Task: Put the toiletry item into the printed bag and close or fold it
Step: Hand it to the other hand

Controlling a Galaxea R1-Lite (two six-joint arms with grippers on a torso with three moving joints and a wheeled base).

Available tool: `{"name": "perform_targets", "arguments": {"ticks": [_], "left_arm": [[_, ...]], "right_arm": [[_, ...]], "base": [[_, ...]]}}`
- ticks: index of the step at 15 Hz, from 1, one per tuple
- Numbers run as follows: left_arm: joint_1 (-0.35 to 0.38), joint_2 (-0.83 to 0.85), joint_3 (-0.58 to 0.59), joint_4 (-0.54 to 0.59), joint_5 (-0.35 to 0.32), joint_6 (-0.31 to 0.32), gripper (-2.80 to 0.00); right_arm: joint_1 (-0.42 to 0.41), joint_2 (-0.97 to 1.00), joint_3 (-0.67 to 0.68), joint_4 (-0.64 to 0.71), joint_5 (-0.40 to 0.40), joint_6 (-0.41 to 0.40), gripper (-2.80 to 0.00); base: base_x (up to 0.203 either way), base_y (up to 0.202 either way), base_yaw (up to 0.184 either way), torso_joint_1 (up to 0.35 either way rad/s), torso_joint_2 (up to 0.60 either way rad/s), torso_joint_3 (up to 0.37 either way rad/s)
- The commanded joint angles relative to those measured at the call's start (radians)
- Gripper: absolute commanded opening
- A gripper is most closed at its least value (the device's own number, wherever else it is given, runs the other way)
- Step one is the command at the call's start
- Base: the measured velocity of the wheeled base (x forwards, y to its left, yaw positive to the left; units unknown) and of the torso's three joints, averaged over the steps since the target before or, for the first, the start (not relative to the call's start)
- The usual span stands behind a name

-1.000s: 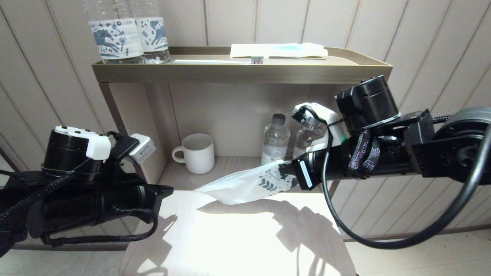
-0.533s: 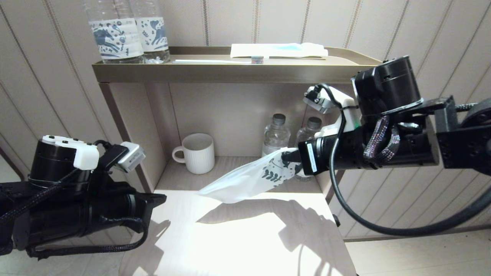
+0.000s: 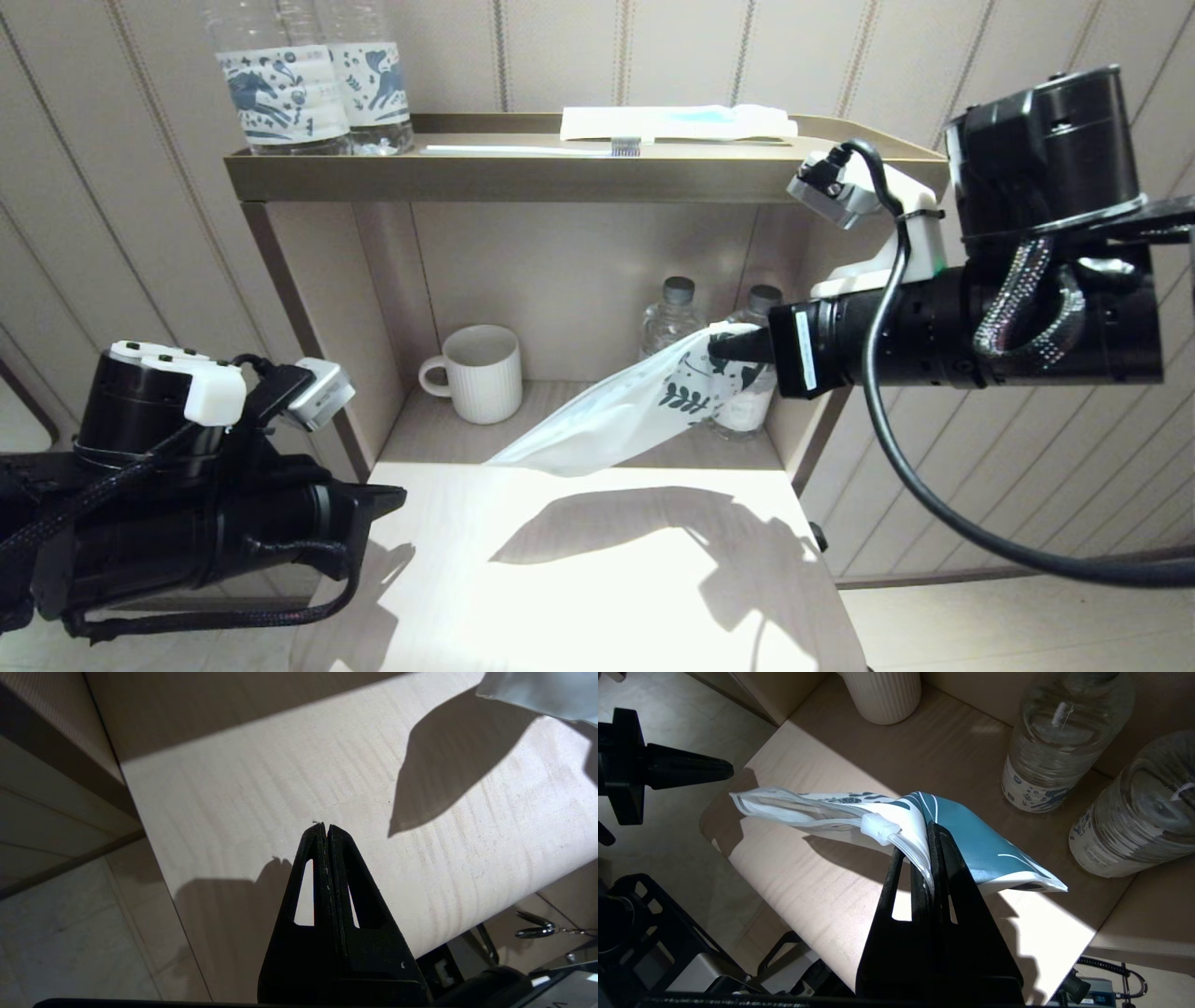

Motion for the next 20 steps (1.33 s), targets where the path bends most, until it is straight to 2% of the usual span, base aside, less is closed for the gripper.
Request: {"name": "perform_targets", "arguments": {"ticks": [1,3,6,8,10,14,17,20], "left_arm": [[0.0,0.009,-0.009,0.003,0.001,-0.033,-2.8],[-0.005,0.027,-0.006,0.006,0.01,-0.058,-2.8],[-0.032,0.02,-0.003,0.005,0.086,-0.059,-2.8],[-0.032,0.031,-0.009,-0.003,0.089,-0.054,-2.8],[-0.032,0.036,-0.007,-0.004,0.075,-0.055,-2.8],[-0.032,0.054,0.006,-0.007,-0.021,-0.042,-2.8],[-0.035,0.064,0.051,-0.027,-0.029,-0.04,-2.8],[-0.062,0.085,0.122,-0.123,-0.038,-0.04,-2.8]], "right_arm": [[-0.02,-0.002,-0.011,0.0,0.003,-0.001,-2.8],[-0.042,-0.002,-0.014,0.001,0.009,-0.013,-2.8],[-0.033,0.006,-0.005,0.001,0.02,-0.013,-2.8],[-0.033,0.003,0.012,0.001,0.02,-0.01,-2.8],[-0.033,-0.003,0.047,-0.007,0.02,-0.008,-2.8],[-0.027,0.015,0.064,-0.007,0.02,-0.008,-2.8],[0.001,0.018,0.054,0.0,0.02,-0.005,-2.8],[0.009,0.007,0.035,0.003,0.016,0.012,-2.8]], "base": [[0.0,0.0,0.0,0.0,0.0,0.0],[0.0,0.0,0.0,0.0,0.0,0.0],[0.0,0.0,0.0,0.0,0.0,0.0],[0.0,0.0,0.0,0.0,0.0,0.0],[0.0,0.0,0.0,0.0,0.0,0.0],[0.0,0.0,0.0,0.0,0.0,0.0],[0.0,0.0,0.0,0.0,0.0,0.0],[0.0,0.0,0.0,0.0,0.0,0.0]]}}
